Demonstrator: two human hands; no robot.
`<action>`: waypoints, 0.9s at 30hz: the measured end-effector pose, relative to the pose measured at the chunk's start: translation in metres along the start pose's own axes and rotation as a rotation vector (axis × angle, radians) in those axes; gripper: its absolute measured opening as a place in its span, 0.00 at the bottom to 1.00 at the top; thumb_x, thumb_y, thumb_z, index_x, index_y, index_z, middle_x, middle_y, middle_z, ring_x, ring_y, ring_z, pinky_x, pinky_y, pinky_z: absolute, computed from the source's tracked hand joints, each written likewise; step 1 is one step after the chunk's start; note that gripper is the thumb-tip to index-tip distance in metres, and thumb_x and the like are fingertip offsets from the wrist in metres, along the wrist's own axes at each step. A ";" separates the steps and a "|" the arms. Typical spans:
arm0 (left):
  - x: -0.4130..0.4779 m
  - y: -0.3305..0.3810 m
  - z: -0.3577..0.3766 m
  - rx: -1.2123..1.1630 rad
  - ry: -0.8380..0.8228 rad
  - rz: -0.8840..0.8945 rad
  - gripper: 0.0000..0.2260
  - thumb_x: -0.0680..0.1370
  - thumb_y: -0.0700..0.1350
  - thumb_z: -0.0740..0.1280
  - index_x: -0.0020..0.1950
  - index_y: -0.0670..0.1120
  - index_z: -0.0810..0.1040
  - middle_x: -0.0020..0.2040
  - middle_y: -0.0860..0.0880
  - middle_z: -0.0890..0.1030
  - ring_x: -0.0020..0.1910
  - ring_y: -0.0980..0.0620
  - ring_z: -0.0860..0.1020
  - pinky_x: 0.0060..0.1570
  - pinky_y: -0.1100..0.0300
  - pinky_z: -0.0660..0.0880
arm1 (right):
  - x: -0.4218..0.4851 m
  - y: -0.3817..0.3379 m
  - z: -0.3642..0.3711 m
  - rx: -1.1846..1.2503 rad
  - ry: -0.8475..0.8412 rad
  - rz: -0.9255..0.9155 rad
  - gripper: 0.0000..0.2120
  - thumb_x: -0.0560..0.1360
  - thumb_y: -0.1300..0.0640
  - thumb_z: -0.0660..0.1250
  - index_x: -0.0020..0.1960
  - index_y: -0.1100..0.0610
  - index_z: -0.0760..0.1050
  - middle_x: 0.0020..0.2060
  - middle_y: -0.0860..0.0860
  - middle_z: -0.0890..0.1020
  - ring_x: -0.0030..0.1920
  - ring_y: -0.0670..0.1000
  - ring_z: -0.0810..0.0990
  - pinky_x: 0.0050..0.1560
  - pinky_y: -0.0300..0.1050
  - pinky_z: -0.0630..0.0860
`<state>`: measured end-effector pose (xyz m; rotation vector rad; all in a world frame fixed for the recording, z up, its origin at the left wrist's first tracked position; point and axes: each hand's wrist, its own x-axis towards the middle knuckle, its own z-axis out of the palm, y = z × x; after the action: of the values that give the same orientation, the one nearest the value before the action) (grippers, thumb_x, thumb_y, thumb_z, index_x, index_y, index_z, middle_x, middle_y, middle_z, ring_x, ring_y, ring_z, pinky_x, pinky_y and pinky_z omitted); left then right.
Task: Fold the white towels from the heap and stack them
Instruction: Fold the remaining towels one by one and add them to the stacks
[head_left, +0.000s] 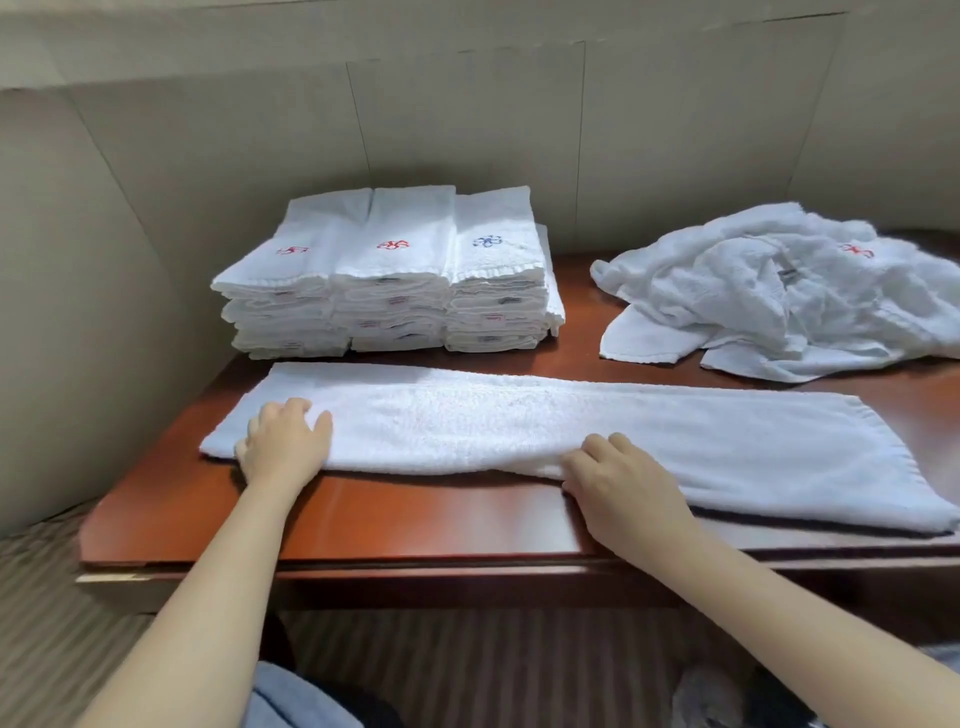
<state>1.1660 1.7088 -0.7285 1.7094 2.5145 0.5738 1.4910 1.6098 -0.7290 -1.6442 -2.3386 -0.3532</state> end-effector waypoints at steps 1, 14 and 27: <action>-0.001 -0.009 -0.001 0.003 0.037 -0.056 0.21 0.79 0.53 0.59 0.69 0.45 0.71 0.67 0.40 0.70 0.67 0.38 0.66 0.65 0.45 0.62 | 0.000 0.003 0.001 -0.004 -0.049 0.057 0.03 0.72 0.60 0.67 0.46 0.56 0.75 0.44 0.52 0.76 0.45 0.55 0.75 0.39 0.46 0.71; 0.017 -0.038 -0.008 -0.025 0.161 -0.232 0.16 0.82 0.46 0.59 0.62 0.35 0.73 0.63 0.36 0.67 0.64 0.37 0.64 0.62 0.41 0.63 | -0.007 0.015 -0.029 0.012 -0.430 -0.319 0.15 0.69 0.73 0.55 0.42 0.53 0.63 0.43 0.47 0.68 0.49 0.49 0.68 0.37 0.39 0.62; -0.005 0.025 0.007 -0.130 -0.179 0.391 0.23 0.81 0.55 0.57 0.74 0.48 0.65 0.75 0.47 0.63 0.75 0.49 0.60 0.71 0.51 0.57 | 0.015 0.023 -0.004 0.230 -0.344 0.121 0.25 0.80 0.41 0.50 0.76 0.45 0.55 0.76 0.48 0.57 0.77 0.53 0.52 0.75 0.52 0.49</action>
<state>1.1918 1.7138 -0.7281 2.1077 1.9885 0.5597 1.5079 1.6291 -0.7187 -1.8356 -2.3841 0.2338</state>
